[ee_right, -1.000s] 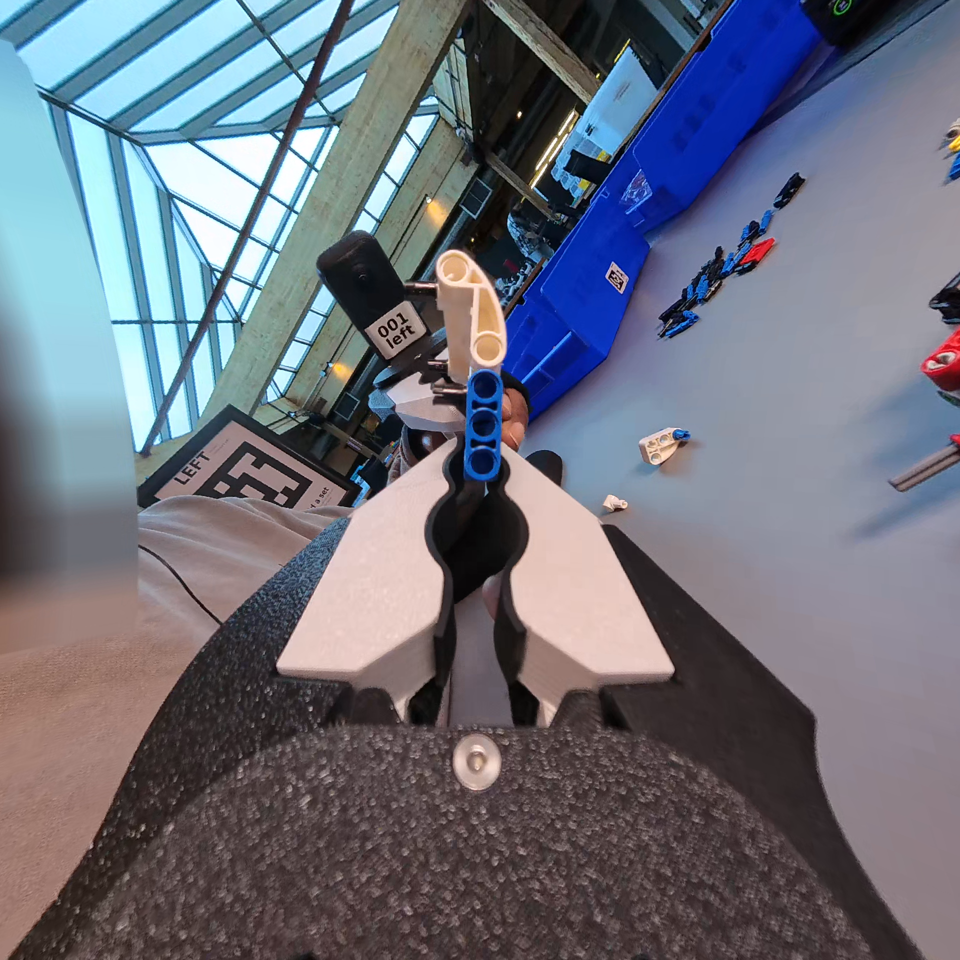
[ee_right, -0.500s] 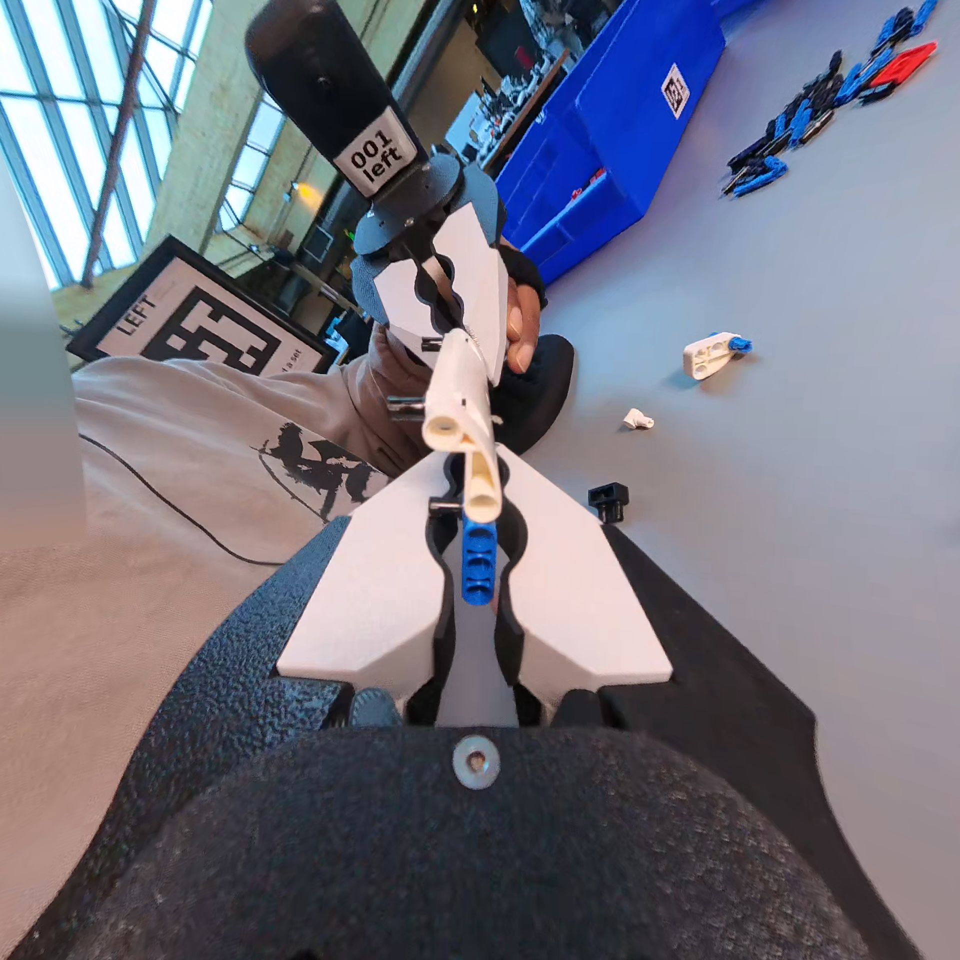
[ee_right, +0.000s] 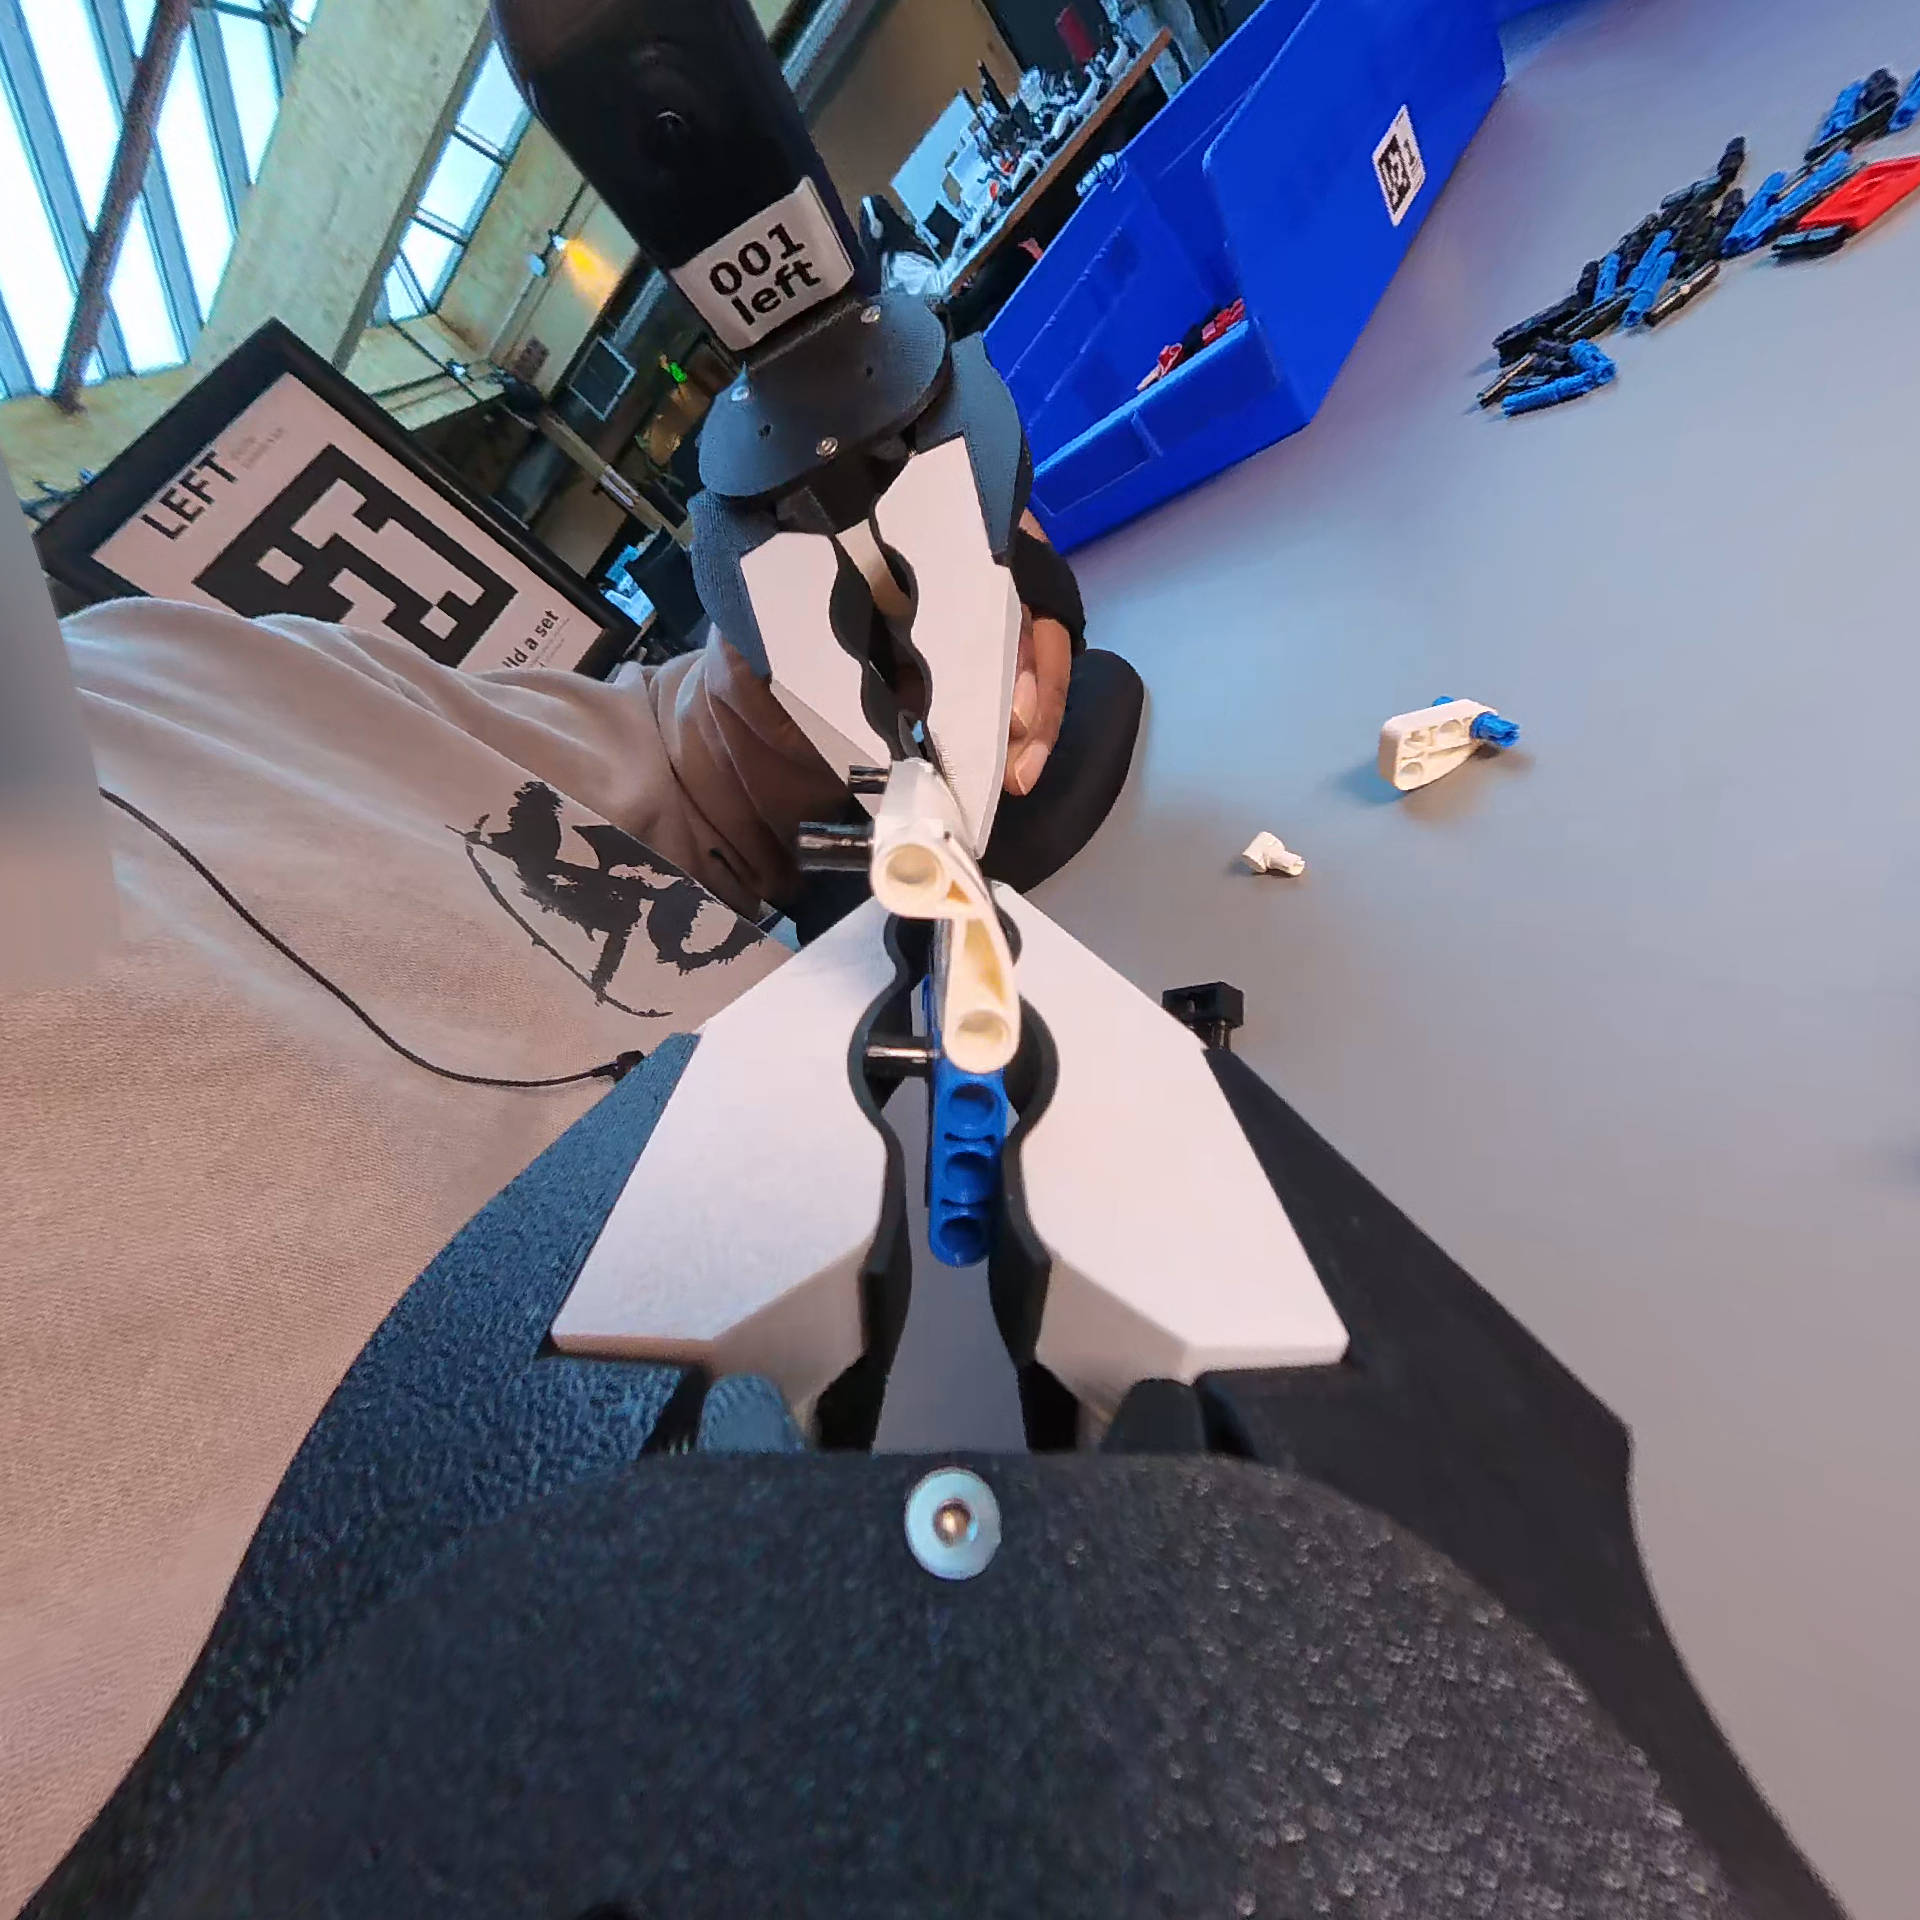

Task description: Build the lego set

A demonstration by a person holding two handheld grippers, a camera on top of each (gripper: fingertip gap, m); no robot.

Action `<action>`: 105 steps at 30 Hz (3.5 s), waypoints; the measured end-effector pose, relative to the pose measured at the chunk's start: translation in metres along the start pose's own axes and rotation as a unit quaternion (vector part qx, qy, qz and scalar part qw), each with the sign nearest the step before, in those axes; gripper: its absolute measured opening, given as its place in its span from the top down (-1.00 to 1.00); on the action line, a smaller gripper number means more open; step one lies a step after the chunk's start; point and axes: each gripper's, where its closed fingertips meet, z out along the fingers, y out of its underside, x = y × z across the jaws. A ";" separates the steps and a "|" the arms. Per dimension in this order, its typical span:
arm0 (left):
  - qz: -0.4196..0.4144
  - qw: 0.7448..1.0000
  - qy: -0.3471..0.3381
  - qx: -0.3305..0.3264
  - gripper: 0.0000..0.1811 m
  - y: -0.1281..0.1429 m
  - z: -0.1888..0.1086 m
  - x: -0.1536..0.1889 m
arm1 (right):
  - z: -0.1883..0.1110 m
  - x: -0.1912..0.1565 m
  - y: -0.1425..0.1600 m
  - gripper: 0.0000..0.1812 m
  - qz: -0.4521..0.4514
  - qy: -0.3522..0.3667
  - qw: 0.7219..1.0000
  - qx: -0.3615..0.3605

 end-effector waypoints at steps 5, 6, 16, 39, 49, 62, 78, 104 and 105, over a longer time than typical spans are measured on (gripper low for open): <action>-0.082 0.995 0.041 0.034 0.99 -0.002 -0.001 0.000 | 0.000 0.001 0.000 0.94 -0.008 0.007 1.000 -0.001; -0.095 0.994 0.049 0.034 0.99 0.000 0.000 0.001 | 0.001 0.001 0.003 0.94 -0.010 0.007 1.000 -0.008; -0.172 0.980 0.058 0.080 1.00 -0.010 0.000 -0.005 | -0.004 0.003 -0.004 0.94 0.021 -0.009 1.000 0.015; -0.186 0.975 0.031 0.115 0.98 -0.008 -0.010 -0.017 | -0.033 0.003 -0.039 0.39 -0.036 0.048 0.995 0.079; -0.222 0.973 0.068 0.006 0.98 0.001 0.034 -0.025 | -0.040 0.046 0.025 0.07 -0.471 0.222 0.781 -0.346; -0.020 0.984 -0.159 -0.084 0.49 0.033 -0.024 -0.096 | -0.043 0.086 0.026 0.37 -0.387 0.199 0.816 -0.380; 0.149 0.970 -0.175 -0.074 0.74 0.017 0.012 -0.090 | -0.034 0.096 0.027 0.35 -0.324 0.172 0.821 -0.438; 0.198 0.959 -0.158 -0.130 0.74 0.032 0.030 -0.086 | -0.034 0.092 0.030 0.46 -0.332 0.164 0.818 -0.440; 0.206 0.956 -0.159 -0.132 0.75 0.032 0.031 -0.085 | -0.033 0.092 0.030 0.46 -0.331 0.164 0.819 -0.439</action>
